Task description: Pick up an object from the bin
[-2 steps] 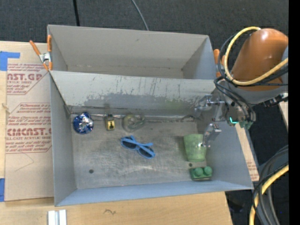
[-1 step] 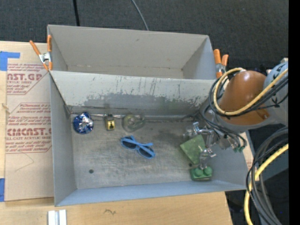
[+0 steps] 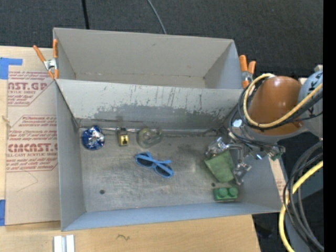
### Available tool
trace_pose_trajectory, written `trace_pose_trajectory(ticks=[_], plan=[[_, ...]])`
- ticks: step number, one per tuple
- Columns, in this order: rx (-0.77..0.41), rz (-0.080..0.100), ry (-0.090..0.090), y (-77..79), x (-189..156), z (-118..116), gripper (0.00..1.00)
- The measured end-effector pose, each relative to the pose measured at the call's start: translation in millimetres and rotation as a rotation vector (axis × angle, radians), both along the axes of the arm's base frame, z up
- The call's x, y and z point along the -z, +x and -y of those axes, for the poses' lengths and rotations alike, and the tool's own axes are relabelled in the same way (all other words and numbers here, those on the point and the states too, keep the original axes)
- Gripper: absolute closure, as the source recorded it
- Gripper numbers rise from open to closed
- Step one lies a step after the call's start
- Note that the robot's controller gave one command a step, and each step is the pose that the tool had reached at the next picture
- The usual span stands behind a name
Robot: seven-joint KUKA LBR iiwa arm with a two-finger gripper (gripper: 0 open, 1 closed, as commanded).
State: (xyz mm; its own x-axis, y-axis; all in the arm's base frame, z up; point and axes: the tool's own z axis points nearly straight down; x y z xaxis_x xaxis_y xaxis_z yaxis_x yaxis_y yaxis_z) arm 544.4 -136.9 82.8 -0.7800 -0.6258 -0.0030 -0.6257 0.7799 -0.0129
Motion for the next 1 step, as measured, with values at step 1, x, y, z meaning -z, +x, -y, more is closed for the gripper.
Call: trace_pose_trajectory(ticks=[1], plan=[[0.0, -0.002, -0.003, -0.4, -0.8, 1.5, 1.0]])
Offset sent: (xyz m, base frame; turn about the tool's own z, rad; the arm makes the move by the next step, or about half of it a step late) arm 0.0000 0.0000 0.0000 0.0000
